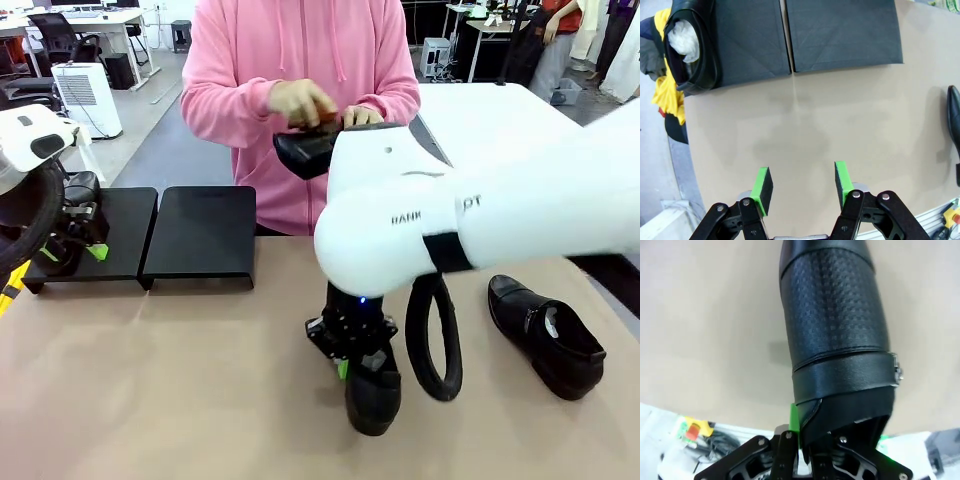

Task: Organize the shoes by placing them on the stand.
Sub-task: Pick up one Shoe and place it in the middle of the table.

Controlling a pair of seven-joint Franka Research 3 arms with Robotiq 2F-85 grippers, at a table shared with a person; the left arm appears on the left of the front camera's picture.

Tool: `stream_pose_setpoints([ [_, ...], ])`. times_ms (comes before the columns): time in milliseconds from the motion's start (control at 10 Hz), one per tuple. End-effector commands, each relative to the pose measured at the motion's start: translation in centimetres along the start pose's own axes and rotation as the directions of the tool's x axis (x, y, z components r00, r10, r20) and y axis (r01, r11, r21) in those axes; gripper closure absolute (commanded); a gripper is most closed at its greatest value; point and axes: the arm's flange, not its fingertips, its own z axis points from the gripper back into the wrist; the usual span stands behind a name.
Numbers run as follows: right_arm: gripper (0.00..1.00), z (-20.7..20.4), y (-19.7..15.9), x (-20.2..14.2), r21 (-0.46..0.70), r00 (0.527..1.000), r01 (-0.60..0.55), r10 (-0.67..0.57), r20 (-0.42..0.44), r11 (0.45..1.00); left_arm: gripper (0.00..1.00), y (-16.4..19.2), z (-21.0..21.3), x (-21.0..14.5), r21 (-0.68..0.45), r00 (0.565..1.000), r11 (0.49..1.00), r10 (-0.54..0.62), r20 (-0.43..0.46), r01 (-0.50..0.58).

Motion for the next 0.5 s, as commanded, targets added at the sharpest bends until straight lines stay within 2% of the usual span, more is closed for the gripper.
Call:
stream_pose_setpoints([
  [0,1.00,-1.8,1.1,-2.5,0.039,0.999,-0.021,0.019,0.046,0.999,0.34,0.3,0.1,-0.1,-0.017,1.000,1.000,-0.008,0.001,0.008],
  [300,1.00,-2.6,2.2,-3.5,0.079,0.992,-0.023,0.013,0.124,0.997,0.34,0.3,0.1,-0.1,-0.017,1.000,1.000,-0.008,0.001,0.008],
  [400,0.93,-2.4,2.2,-3.6,0.091,0.991,-0.011,-0.001,0.134,0.996,0.34,0.3,0.1,-0.1,-0.017,1.000,1.000,-0.008,0.001,0.008],
])
